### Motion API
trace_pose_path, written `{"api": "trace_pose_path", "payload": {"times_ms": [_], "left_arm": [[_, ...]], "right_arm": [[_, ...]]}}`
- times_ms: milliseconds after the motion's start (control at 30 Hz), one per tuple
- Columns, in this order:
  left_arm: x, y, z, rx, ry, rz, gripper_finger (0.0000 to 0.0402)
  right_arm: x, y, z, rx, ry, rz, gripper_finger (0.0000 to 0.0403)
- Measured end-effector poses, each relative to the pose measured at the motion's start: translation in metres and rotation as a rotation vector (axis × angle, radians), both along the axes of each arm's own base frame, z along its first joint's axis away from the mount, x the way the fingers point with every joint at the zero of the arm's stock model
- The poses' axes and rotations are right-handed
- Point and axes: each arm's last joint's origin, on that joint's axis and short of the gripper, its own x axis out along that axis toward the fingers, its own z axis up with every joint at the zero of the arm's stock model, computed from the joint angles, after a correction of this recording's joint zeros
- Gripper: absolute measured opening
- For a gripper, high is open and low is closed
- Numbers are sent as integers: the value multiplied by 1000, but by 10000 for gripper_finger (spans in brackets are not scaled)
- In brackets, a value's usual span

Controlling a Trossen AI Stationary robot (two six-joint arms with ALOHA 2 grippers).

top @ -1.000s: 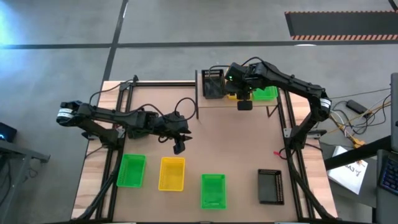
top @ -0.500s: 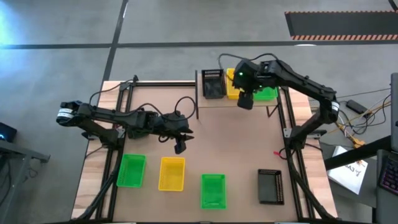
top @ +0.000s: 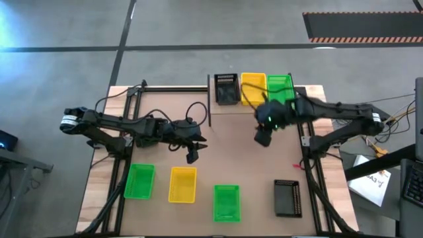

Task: Stack baskets on shelf by color
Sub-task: Stack the left green bin on top of the green bin on the shelf

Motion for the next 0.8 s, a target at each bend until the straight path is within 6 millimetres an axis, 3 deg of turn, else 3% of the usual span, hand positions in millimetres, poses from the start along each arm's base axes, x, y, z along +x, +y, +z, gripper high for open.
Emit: {"api": "trace_pose_path", "payload": {"times_ms": [167, 333, 567, 800], "left_arm": [[-5, -6, 5, -27, 75, 0, 107], [-31, -5, 2, -107, 361, 105, 107], [-84, 0, -11, -84, 785, 207, 107], [-113, 5, -28, -95, 961, 266, 107]], "right_arm": [[-5, 35, -13, -4, 11, 3, 94], [-6, 58, -19, -53, 22, 65, 70], [-8, 67, -20, -102, 32, 134, 50], [-19, 67, -14, -118, 20, 177, 43]]}}
